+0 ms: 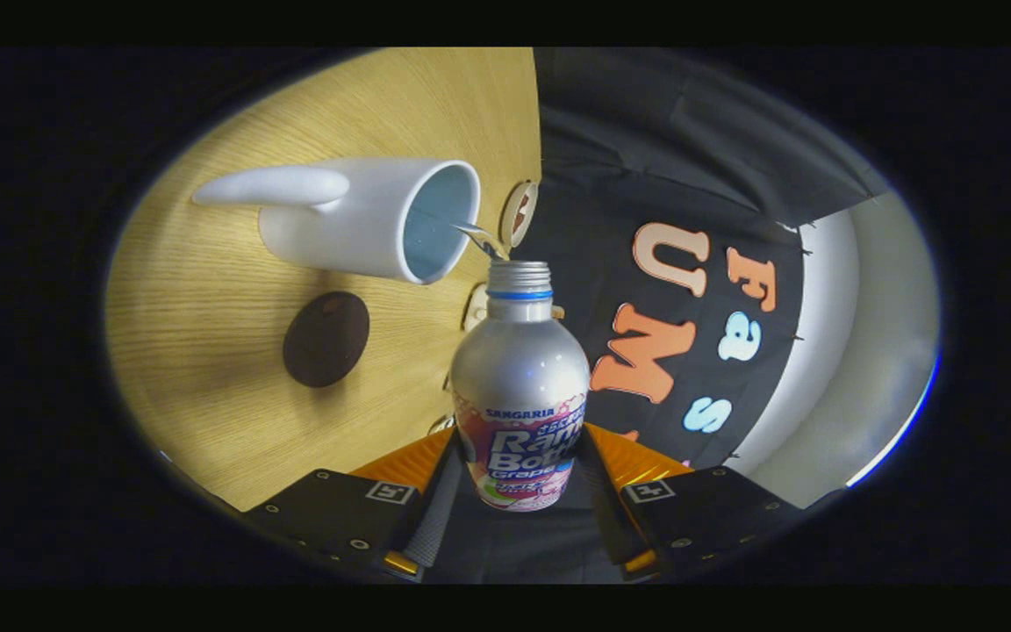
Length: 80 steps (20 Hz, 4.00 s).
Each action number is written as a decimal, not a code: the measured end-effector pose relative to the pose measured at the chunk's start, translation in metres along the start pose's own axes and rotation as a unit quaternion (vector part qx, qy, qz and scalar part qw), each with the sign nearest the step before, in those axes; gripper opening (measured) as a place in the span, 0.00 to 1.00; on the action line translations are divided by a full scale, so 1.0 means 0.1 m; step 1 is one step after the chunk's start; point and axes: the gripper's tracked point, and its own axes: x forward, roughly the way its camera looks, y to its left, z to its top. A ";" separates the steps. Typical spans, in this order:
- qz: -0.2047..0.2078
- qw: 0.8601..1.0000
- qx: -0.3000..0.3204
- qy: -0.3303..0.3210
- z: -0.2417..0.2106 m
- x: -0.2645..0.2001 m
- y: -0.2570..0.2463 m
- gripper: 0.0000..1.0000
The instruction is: Take the bottle from table, then pour the juice into the cup, finally place the bottle on the coaster
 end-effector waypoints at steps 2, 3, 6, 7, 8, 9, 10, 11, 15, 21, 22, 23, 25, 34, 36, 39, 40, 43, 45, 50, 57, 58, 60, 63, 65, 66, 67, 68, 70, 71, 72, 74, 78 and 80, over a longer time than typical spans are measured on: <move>-0.001 1.000 -0.007 0.002 0.00 0.00 -0.01 0.71; -0.003 1.000 -0.011 0.002 0.00 0.00 -0.02 0.71; -0.005 1.000 -0.017 0.000 0.01 0.00 -0.03 0.71; -0.005 1.000 -0.020 -0.001 0.01 0.00 -0.03 0.71; -0.006 1.000 -0.024 -0.002 0.02 0.00 -0.04 0.71; -0.010 0.999 -0.032 -0.001 0.01 -0.01 -0.06 0.71; -0.014 0.999 -0.040 -0.001 0.03 -0.01 -0.07 0.71; -0.014 0.999 -0.044 -0.001 0.05 -0.02 -0.07 0.71; -0.009 0.999 -0.053 -0.003 0.06 -0.04 -0.06 0.71; -0.006 0.998 -0.070 -0.006 0.08 -0.01 -0.08 0.71; -0.005 0.997 -0.074 -0.005 0.08 -0.01 -0.08 0.71; -0.005 0.997 -0.078 -0.006 0.09 -0.03 -0.08 0.71; -0.004 0.996 -0.084 -0.007 0.10 -0.04 -0.09 0.71; -0.006 0.994 -0.106 -0.009 0.12 -0.02 -0.12 0.71; -0.005 0.994 -0.111 -0.011 0.13 -0.02 -0.12 0.71; -0.005 0.993 -0.117 -0.013 0.15 -0.01 -0.14 0.71; -0.005 0.993 -0.118 -0.013 0.16 -0.01 -0.15 0.71; -0.005 0.992 -0.126 -0.014 0.18 0.02 -0.16 0.71; -0.004 0.991 -0.131 -0.015 0.19 0.02 -0.16 0.71; 0.000 0.990 -0.141 -0.020 0.21 0.01 -0.15 0.71; -0.005 0.987 -0.159 -0.027 0.27 -0.04 -0.15 0.71; -0.004 0.987 -0.160 -0.028 0.27 -0.04 -0.15 0.71; -0.007 0.986 -0.167 -0.026 0.27 -0.04 -0.16 0.71; -0.004 0.985 -0.170 -0.026 0.26 -0.02 -0.15 0.71; -0.006 0.984 -0.173 -0.029 0.27 -0.04 -0.15 0.71; -0.003 0.985 -0.171 -0.029 0.27 -0.05 -0.13 0.71; -0.001 0.985 -0.168 -0.030 0.26 -0.03 -0.14 0.71; 0.001 0.986 -0.164 -0.029 0.26 -0.01 -0.15 0.71; 0.005 0.989 -0.146 -0.030 0.23 0.01 -0.16 0.71; 0.005 0.991 -0.132 -0.029 0.22 0.02 -0.15 0.71; 0.005 0.993 -0.114 -0.027 0.20 0.01 -0.14 0.71; 0.008 0.996 -0.085 -0.023 0.19 0.00 -0.11 0.71; 0.012 1.000 -0.014 -0.009 0.11 0.00 -0.09 0.71; 0.013 0.999 0.040 0.002 0.06 0.04 -0.09 0.71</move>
